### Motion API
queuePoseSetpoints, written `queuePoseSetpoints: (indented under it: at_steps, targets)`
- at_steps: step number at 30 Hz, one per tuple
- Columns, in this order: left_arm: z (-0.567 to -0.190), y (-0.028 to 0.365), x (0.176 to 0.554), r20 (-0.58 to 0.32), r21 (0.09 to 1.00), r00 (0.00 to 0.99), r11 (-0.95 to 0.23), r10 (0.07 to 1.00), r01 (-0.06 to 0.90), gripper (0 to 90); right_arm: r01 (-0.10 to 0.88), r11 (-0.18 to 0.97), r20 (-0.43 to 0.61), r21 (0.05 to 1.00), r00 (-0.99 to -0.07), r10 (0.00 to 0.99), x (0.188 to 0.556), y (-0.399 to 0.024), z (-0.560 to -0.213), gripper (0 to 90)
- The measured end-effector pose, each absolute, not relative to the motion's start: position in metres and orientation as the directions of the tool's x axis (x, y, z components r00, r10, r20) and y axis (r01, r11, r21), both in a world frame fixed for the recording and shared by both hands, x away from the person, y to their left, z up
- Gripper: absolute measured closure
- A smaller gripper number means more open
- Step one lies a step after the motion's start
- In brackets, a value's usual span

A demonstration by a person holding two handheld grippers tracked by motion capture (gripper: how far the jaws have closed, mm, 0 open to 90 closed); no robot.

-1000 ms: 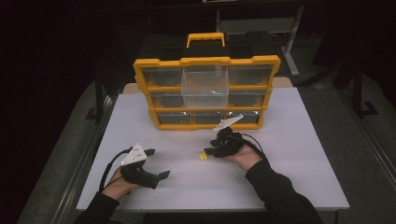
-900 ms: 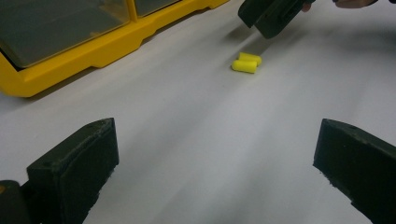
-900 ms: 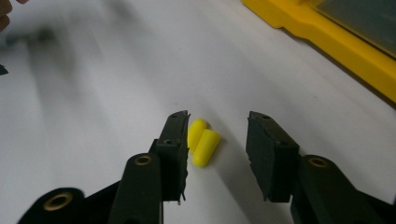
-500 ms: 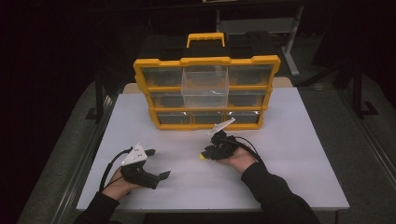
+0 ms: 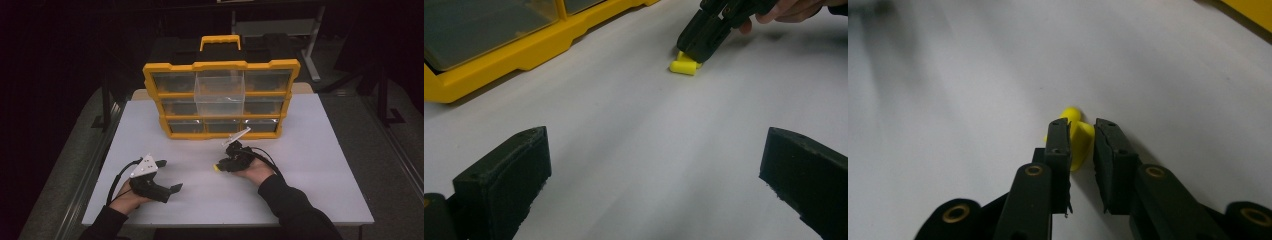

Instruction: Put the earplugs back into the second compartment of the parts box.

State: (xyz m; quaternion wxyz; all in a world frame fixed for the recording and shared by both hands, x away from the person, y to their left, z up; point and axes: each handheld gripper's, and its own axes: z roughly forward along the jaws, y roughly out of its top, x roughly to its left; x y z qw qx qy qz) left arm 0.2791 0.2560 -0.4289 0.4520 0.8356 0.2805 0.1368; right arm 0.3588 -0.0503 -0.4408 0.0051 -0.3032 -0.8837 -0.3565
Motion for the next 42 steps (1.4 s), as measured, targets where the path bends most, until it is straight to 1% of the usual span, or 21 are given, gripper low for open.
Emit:
queuePoseSetpoints:
  at_steps: [9, 13, 26, 42]
  targets:
    - [-0.429, 0.255, 0.279, -0.023, 0.831, 0.807, -0.438, 0.590, 0.343, 0.0, 0.559, 0.556, 0.243, 0.615, -0.805, 0.541, 0.361, -0.052, -0.444, 82.8]
    - [-0.429, 0.255, 0.279, -0.021, 0.830, 0.810, -0.442, 0.586, 0.341, 0.0, 0.553, 0.557, 0.241, 0.619, -0.809, 0.536, 0.361, -0.052, -0.444, 85.7]
    - [-0.430, 0.254, 0.278, -0.015, 0.829, 0.815, -0.449, 0.580, 0.334, 0.0, 0.537, 0.554, 0.223, 0.637, -0.816, 0.534, 0.357, -0.061, -0.432, 86.0]
    - [-0.430, 0.254, 0.279, -0.016, 0.827, 0.818, -0.452, 0.575, 0.334, 0.0, 0.521, 0.568, 0.207, 0.636, -0.825, 0.525, 0.354, -0.088, -0.407, 86.0]
